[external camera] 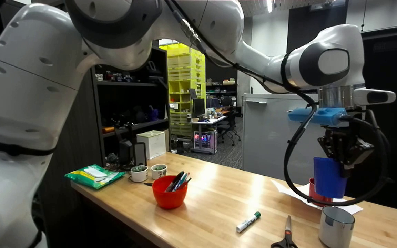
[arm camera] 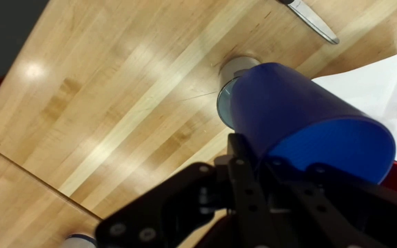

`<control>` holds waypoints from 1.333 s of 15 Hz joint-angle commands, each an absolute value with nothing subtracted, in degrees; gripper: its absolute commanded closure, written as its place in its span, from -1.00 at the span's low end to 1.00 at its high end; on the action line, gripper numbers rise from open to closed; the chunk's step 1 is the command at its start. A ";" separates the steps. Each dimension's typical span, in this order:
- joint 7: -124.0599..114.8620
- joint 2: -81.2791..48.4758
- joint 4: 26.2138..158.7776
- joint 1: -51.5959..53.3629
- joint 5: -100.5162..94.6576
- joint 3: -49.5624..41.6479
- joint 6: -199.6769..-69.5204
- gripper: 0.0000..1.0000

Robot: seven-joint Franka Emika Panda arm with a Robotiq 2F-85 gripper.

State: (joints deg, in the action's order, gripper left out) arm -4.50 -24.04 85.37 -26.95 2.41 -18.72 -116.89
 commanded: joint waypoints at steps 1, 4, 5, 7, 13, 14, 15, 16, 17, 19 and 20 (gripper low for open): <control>-6.45 -23.20 86.64 -28.26 3.88 -19.80 -117.44 0.97; -7.56 -21.68 89.40 -29.08 3.68 -20.90 -118.96 0.97; -7.98 -21.19 90.68 -29.20 3.49 -21.31 -119.70 0.97; -9.03 -20.36 93.43 -29.32 3.33 -22.16 -122.17 0.97; -12.08 -17.02 105.19 -28.66 3.71 -23.87 -134.16 0.97; -12.71 -16.43 107.08 -28.49 3.76 -24.00 -135.87 0.97; -13.25 -16.03 108.91 -28.47 4.10 -24.05 -137.45 0.97; -13.95 -15.46 110.63 -28.28 4.04 -24.21 -138.86 0.97; -14.61 -15.07 112.37 -28.17 4.11 -24.31 -140.29 0.97; -15.66 -14.55 115.29 -28.05 4.55 -24.44 -142.98 0.97; -15.93 -14.65 116.30 -28.12 5.15 -24.40 -143.93 0.97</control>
State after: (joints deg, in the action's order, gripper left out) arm -14.67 -17.98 110.40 -29.31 3.32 -23.45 -140.57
